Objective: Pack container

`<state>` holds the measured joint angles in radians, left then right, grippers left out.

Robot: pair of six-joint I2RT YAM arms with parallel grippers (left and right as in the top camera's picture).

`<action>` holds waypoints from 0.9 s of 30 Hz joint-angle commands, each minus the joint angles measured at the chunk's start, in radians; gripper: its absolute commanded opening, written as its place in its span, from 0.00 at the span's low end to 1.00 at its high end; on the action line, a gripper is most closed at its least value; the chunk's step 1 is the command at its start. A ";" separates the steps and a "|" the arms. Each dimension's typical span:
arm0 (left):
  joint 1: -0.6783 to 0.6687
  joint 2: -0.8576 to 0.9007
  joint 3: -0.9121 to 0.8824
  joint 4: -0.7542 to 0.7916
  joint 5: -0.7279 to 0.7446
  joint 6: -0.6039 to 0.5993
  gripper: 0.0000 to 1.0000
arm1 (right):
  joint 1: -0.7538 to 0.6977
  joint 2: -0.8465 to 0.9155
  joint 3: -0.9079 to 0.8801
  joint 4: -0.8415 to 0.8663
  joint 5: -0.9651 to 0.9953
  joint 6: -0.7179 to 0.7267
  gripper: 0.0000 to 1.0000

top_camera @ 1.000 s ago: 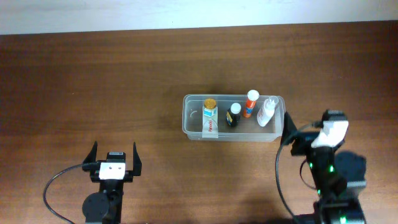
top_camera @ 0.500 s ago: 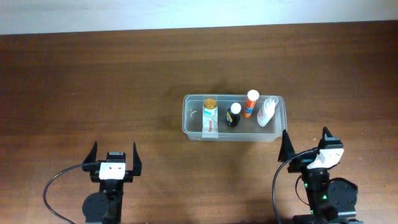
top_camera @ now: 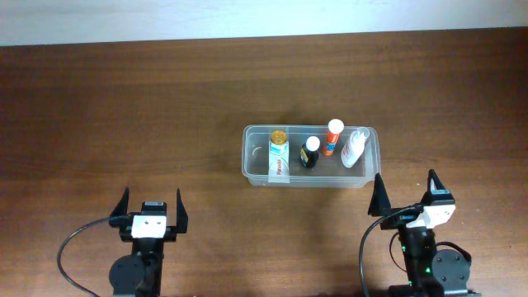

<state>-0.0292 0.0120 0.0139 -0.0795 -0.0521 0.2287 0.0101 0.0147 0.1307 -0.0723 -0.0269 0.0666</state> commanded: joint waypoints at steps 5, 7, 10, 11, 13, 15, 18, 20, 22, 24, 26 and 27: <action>0.007 -0.007 -0.005 -0.001 0.011 0.012 0.99 | 0.010 -0.011 -0.049 0.108 -0.021 -0.006 0.98; 0.007 -0.007 -0.005 -0.001 0.011 0.012 0.99 | 0.010 -0.011 -0.063 0.119 -0.021 -0.006 0.98; 0.007 -0.007 -0.005 -0.001 0.011 0.012 0.99 | 0.010 -0.011 -0.090 0.119 -0.022 -0.006 0.98; 0.007 -0.007 -0.005 -0.001 0.011 0.012 0.99 | 0.010 -0.011 -0.097 0.118 -0.022 -0.006 0.98; 0.007 -0.007 -0.005 -0.001 0.011 0.012 0.99 | 0.010 -0.011 -0.108 0.118 -0.021 -0.006 0.98; 0.007 -0.007 -0.005 -0.001 0.011 0.012 0.99 | 0.010 -0.011 -0.118 0.118 -0.021 -0.006 0.98; 0.007 -0.007 -0.005 -0.001 0.011 0.012 0.99 | 0.010 -0.011 -0.125 0.096 -0.021 -0.006 0.98; 0.007 -0.007 -0.005 -0.001 0.011 0.012 0.99 | 0.010 -0.011 -0.125 0.082 -0.021 -0.006 0.98; 0.007 -0.007 -0.005 -0.001 0.011 0.012 0.99 | 0.010 -0.011 -0.125 0.067 -0.022 -0.006 0.98; 0.007 -0.007 -0.005 -0.001 0.011 0.012 0.99 | 0.010 -0.011 -0.125 0.034 -0.022 -0.006 0.98; 0.007 -0.007 -0.005 -0.001 0.011 0.012 0.99 | 0.010 -0.011 -0.125 -0.006 -0.021 -0.006 0.98; 0.007 -0.007 -0.005 -0.001 0.011 0.012 0.99 | 0.010 -0.011 -0.125 -0.003 -0.022 -0.006 0.98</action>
<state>-0.0292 0.0120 0.0139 -0.0795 -0.0521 0.2287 0.0101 0.0139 0.0128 -0.0673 -0.0425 0.0666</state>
